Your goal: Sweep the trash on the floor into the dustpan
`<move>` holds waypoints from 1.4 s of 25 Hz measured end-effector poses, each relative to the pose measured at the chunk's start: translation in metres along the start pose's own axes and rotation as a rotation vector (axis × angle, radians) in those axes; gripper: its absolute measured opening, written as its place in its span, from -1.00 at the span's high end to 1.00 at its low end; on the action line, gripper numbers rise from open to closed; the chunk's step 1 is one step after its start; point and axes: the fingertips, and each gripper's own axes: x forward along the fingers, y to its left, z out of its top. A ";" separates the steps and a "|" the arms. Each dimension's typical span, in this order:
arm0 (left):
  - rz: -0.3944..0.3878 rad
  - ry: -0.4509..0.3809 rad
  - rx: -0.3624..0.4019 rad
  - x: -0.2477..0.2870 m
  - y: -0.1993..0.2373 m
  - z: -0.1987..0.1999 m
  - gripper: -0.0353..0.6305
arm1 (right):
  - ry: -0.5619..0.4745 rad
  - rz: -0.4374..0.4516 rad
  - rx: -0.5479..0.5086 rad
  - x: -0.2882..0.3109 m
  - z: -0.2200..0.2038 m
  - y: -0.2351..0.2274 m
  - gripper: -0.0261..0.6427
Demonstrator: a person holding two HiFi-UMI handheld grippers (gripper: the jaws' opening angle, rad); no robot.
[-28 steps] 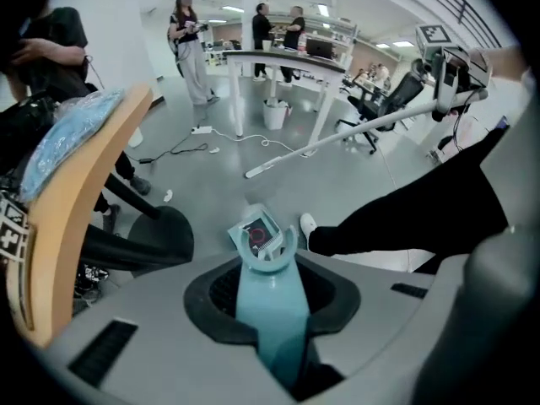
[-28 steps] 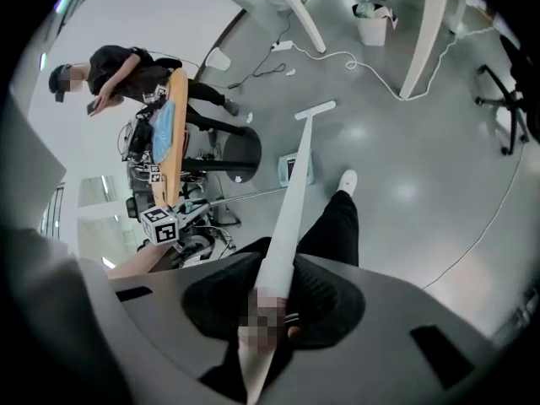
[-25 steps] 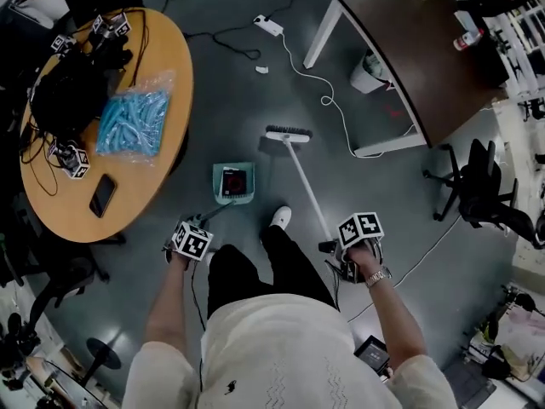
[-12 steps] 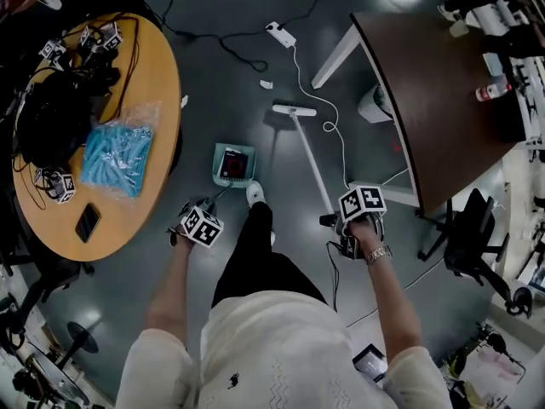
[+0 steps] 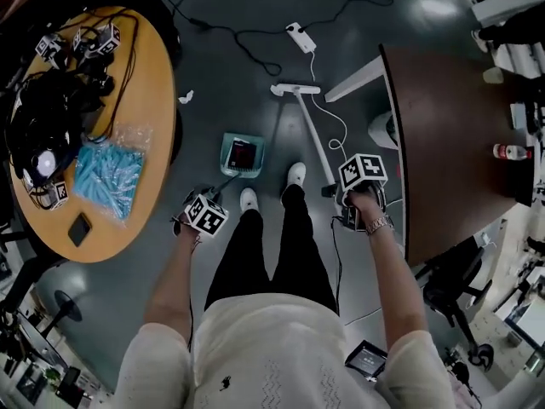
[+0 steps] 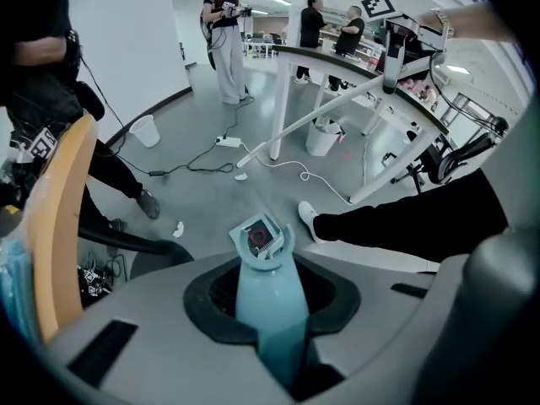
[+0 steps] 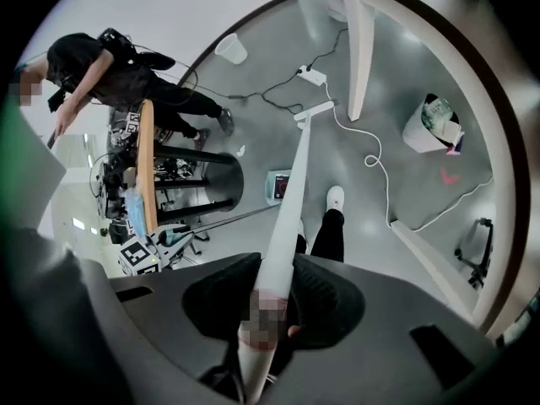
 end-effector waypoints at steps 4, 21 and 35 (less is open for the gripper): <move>-0.001 0.019 -0.079 0.016 0.001 0.034 0.62 | 0.061 -0.011 -0.018 0.001 0.063 -0.022 0.63; 0.007 0.046 -0.114 0.065 0.009 0.105 0.62 | 0.514 -0.128 -0.298 0.029 0.005 -0.055 0.60; 0.015 0.007 -0.099 0.064 0.008 0.090 0.62 | 0.543 -0.029 -0.281 0.048 -0.087 -0.017 0.57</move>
